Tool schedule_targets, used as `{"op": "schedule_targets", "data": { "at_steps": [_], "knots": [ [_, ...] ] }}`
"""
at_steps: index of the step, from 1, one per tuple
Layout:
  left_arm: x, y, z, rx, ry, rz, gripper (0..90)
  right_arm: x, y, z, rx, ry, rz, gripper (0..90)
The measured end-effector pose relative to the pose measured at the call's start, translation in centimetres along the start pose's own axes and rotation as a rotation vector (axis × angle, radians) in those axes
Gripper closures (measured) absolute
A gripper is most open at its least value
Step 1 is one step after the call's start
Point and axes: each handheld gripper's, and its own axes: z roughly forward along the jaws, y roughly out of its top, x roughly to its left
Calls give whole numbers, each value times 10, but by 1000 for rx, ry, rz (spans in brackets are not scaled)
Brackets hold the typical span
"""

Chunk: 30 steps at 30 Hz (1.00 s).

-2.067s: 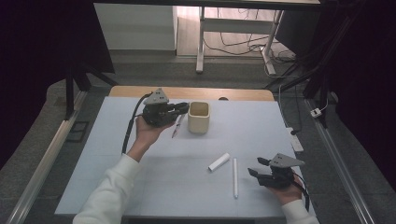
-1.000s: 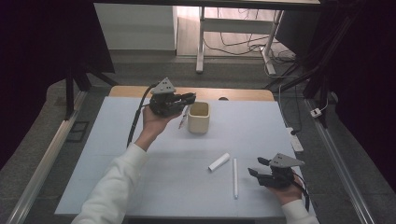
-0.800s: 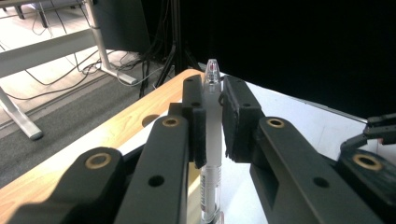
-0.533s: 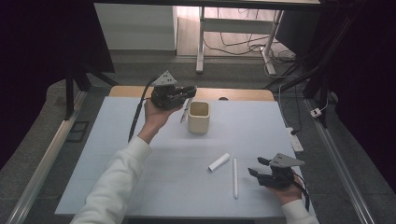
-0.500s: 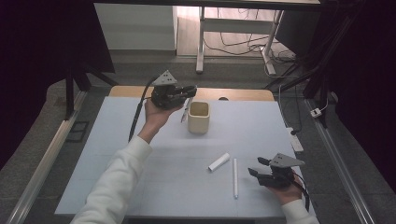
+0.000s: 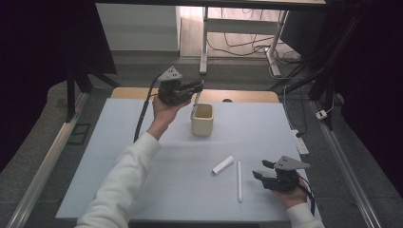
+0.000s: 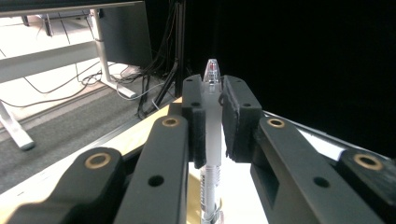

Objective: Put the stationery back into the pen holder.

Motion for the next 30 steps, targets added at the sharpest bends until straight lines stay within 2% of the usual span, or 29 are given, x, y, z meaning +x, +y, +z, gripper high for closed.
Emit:
{"op": "schedule_targets", "data": {
  "at_steps": [10, 16, 17, 19, 24, 28, 30],
  "knots": [
    [6, 3, 18, -9, 29, -1, 785, -1, 0, 0, 7, -8, 3, 384],
    [9, 2, 24, -20, 32, -25, 774, -2, -1, 0, 5, -2, 4, 384],
    [9, 1, 25, -17, 39, -29, 747, -1, -1, 0, 8, -8, 3, 384],
    [9, -1, 26, -1, 47, -32, 630, -1, -1, 0, 5, 1, 4, 384],
    [5, -4, 24, 40, 23, 6, 573, -1, -1, 0, 5, 1, 4, 384],
    [2, -6, 18, 41, -6, -13, 557, -1, -1, 1, 5, -1, 1, 384],
    [0, -8, 15, 51, -11, -9, 550, -1, -1, 0, 5, -2, 0, 384]
  ]
}}
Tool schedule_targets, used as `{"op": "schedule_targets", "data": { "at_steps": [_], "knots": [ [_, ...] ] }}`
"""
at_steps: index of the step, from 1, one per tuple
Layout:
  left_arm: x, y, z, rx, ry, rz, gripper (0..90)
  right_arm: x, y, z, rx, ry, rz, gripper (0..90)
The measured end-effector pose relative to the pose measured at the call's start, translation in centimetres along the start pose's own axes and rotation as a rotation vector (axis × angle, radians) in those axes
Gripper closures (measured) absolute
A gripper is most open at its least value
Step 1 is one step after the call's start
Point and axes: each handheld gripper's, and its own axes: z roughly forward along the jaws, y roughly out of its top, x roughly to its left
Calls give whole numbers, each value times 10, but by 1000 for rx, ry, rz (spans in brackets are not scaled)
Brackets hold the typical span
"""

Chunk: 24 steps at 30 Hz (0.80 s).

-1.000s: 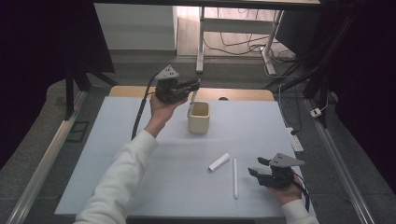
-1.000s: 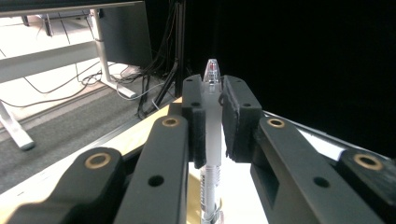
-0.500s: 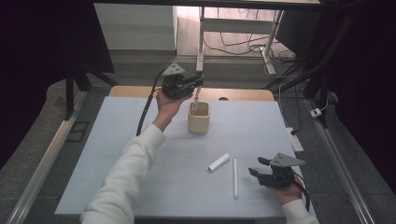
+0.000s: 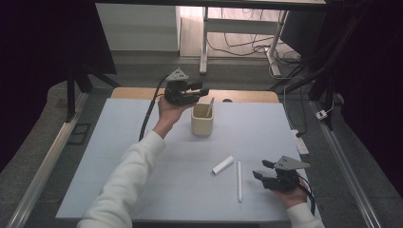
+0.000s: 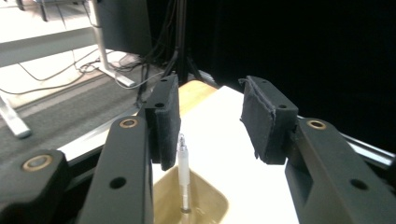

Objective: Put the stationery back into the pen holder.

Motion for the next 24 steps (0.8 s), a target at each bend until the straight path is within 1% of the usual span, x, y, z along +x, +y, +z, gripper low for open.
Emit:
{"op": "schedule_targets", "data": {
  "at_steps": [2, 4, 7, 10, 12, 13, 17, 21, 24],
  "knots": [
    [-2, -3, -2, 23, -3, 11, 540, 0, 0, 0, 1, 0, 2, 384],
    [-3, -7, -6, 32, 7, 22, 529, 0, 0, 0, -2, 1, 1, 385],
    [-3, -12, -12, 50, -10, 19, 514, 0, 0, -1, -3, 0, -3, 384],
    [-5, -18, -18, 66, -2, 38, 505, 0, 0, -1, -1, -3, 1, 384],
    [-7, -22, -23, 54, -30, 14, 502, 0, 0, -1, -1, -3, 0, 385],
    [-8, -24, -25, 52, -32, 13, 501, 0, 0, -1, -2, 0, 0, 384],
    [-14, -32, -33, 77, -15, 34, 497, 0, 0, -2, -1, -2, -1, 385],
    [-15, -43, -43, 83, -10, 28, 496, 0, 0, -1, -2, -4, -1, 385],
    [-17, -52, -51, 93, 0, 38, 496, 0, 1, -2, 0, -4, -3, 384]
  ]
}}
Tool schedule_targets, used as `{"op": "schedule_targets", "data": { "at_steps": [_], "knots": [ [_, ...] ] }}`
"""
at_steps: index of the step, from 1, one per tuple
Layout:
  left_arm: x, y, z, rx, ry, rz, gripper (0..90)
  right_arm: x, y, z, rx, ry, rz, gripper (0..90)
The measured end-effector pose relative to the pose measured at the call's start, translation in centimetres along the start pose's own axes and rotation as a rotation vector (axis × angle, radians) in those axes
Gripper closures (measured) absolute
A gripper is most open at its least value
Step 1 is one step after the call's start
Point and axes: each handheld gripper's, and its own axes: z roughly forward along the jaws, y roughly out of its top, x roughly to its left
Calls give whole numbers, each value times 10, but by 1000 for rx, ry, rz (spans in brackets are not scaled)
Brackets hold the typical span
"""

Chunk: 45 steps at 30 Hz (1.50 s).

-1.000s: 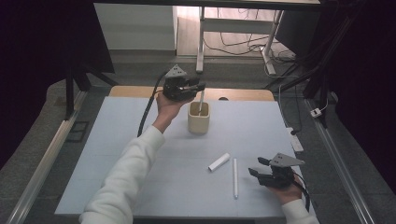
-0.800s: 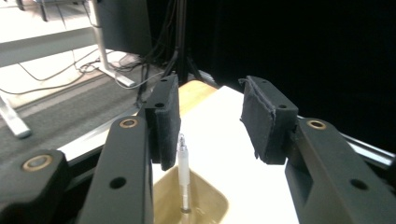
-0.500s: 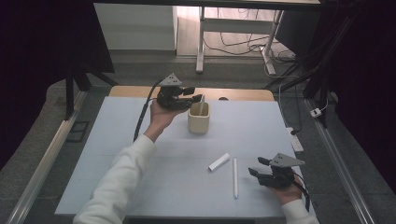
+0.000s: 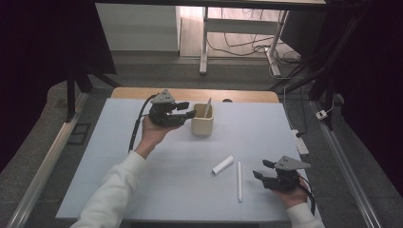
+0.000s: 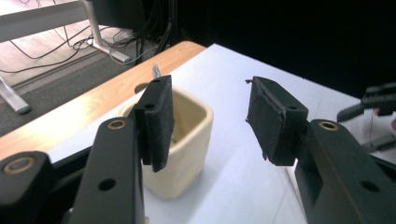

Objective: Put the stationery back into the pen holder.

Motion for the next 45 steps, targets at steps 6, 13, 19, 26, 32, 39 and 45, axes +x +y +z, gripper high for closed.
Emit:
{"op": "schedule_targets", "data": {
  "at_steps": [6, 13, 19, 26, 32, 39, 45],
  "knots": [
    [-3, -19, -16, 8, -3, -7, 487, 0, 0, 0, -3, -3, 2, 385],
    [-6, -41, -24, 46, 4, -16, 458, 0, 0, -1, 1, -12, -1, 385],
    [-12, -53, -33, 72, 13, -13, 424, 0, 0, -1, 1, -16, 1, 384],
    [-20, -67, -48, 108, 27, -8, 393, 0, 0, -1, -5, -6, 5, 384],
    [-27, -81, -63, 142, 48, -6, 373, -1, 1, -1, -4, -7, 4, 384],
    [-33, -100, -86, 164, 69, -23, 362, 0, 2, -2, -3, -14, 2, 378],
    [-37, -115, -104, 166, 89, -43, 358, 0, 4, -2, -4, -13, 7, 376]
  ]
}}
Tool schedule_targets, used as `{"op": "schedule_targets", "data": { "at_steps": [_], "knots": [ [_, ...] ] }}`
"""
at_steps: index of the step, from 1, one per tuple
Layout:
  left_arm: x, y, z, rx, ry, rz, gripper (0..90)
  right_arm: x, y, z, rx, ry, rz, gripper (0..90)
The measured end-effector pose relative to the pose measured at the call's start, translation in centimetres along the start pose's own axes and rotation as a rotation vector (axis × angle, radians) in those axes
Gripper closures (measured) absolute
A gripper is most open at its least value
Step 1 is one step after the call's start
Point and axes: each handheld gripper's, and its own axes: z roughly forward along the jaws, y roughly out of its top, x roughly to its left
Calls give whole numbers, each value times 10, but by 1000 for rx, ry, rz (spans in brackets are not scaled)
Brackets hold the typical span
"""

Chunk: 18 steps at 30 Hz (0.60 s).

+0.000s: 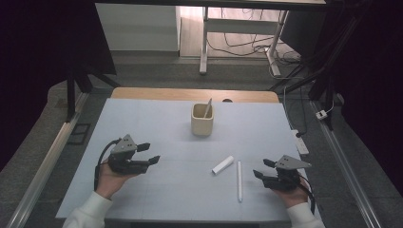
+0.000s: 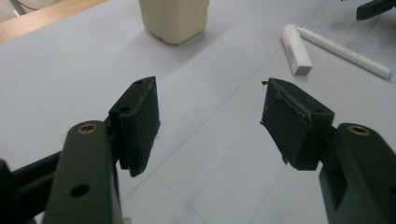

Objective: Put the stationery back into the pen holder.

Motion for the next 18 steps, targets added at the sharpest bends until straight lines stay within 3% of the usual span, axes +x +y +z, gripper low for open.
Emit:
{"op": "schedule_targets", "data": {
  "at_steps": [9, 18],
  "knots": [
    [-5, -25, -13, 21, 28, -6, 354, -1, 2, 0, 9, -9, 16, 362],
    [-6, -39, -15, 37, 31, -28, 353, -2, 7, -1, 32, -33, 35, 338]
  ]
}}
